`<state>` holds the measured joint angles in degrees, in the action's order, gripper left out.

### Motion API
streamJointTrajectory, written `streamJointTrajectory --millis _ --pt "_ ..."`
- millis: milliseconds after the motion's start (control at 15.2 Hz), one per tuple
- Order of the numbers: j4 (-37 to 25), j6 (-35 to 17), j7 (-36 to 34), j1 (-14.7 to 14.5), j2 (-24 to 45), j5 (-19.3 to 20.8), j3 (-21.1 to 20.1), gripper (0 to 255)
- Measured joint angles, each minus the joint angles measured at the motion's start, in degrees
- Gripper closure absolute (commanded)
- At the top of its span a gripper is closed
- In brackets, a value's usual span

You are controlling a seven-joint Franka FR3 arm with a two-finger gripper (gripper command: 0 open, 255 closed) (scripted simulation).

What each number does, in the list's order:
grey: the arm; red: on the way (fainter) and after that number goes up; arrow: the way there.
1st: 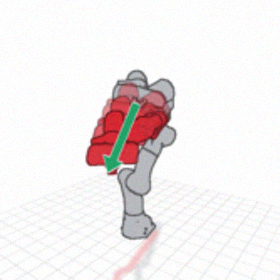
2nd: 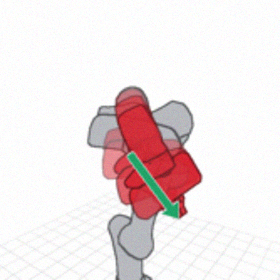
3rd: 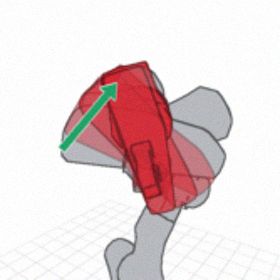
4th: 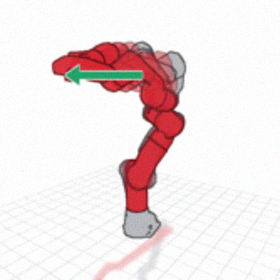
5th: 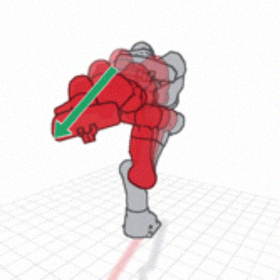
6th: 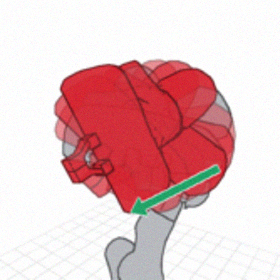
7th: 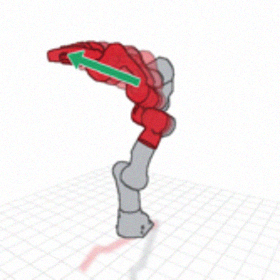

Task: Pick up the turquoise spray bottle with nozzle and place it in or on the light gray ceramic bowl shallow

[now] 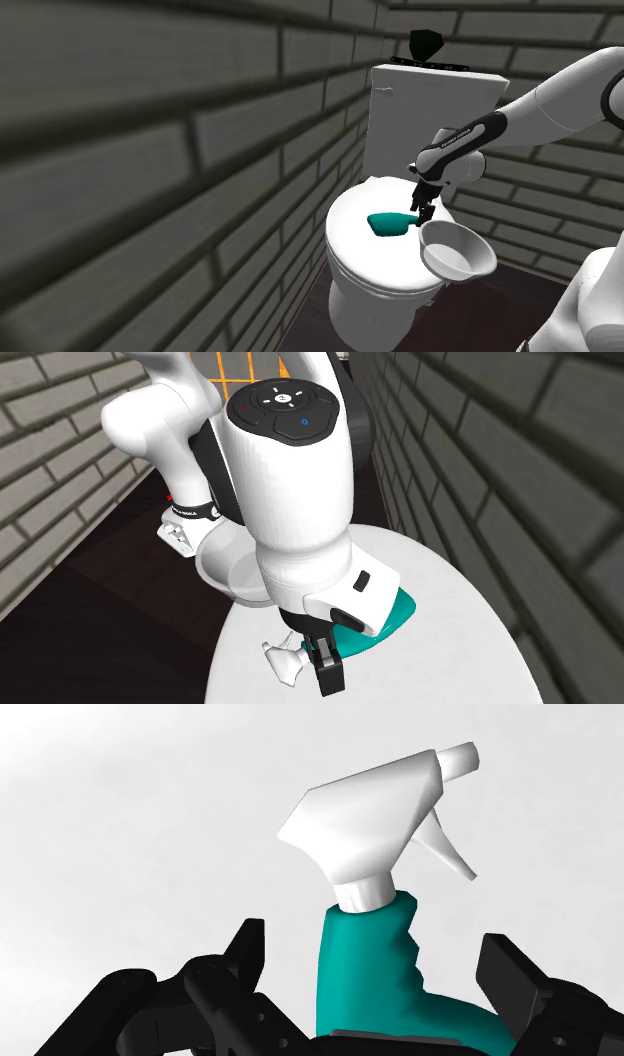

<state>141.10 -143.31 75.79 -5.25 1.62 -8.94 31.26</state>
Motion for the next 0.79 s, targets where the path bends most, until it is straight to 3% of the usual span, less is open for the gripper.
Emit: streamJointTrajectory --millis 792 --pt "-0.2 0.95 -0.65 0.05 -0.92 0.96 0.14 255"
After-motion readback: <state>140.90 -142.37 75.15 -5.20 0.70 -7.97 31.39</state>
